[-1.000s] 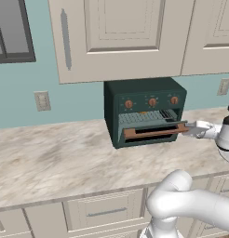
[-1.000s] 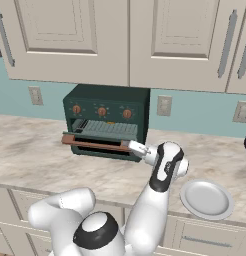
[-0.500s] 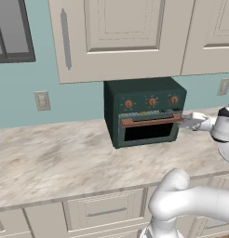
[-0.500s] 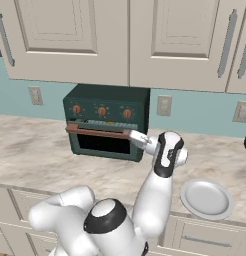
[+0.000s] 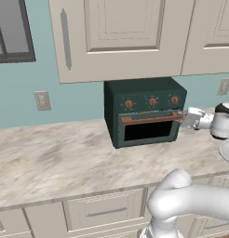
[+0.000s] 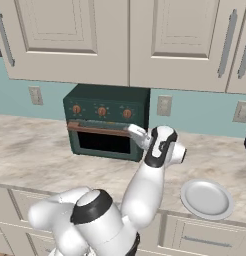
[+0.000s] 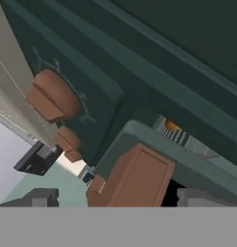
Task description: Pick up the bagel from the plate, place it on the toaster oven rack, close the door, and set the timer.
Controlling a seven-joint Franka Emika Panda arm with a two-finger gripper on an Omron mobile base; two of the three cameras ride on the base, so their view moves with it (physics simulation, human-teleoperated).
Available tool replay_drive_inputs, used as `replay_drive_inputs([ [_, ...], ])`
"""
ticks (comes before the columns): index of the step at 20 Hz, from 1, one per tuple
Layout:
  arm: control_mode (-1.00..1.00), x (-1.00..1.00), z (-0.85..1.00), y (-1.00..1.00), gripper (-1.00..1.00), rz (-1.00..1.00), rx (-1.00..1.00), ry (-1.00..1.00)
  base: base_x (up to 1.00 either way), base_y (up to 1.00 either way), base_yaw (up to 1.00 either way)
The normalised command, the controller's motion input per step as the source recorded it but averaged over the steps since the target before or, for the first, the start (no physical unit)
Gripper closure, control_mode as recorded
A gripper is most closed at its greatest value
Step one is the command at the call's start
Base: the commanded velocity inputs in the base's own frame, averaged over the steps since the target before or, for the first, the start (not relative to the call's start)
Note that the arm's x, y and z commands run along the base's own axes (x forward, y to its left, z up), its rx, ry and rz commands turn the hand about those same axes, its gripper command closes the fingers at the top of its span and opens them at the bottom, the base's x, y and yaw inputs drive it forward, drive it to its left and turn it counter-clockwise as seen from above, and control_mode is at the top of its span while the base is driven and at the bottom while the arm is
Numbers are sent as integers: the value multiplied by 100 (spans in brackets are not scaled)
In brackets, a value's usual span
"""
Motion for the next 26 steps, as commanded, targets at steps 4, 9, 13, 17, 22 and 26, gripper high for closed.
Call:
replay_drive_inputs([
  [4, -100, 44, 6, 81, -100, -70, -13, 0, 0, 0, 0],
  [9, -100, 46, 7, 85, -100, -67, -11, -1, 0, 0, 0],
  [13, -100, 59, 3, 93, -100, -61, -8, 0, 0, 0, 0],
  [17, -100, 65, 13, 99, -100, -54, -7, 0, 0, 0, 0],
  [22, -100, 22, 68, 58, -100, -36, 6, 0, 0, 0, 0],
  [26, -100, 0, 97, -38, -100, -30, 22, 10, 0, 0, 0],
])
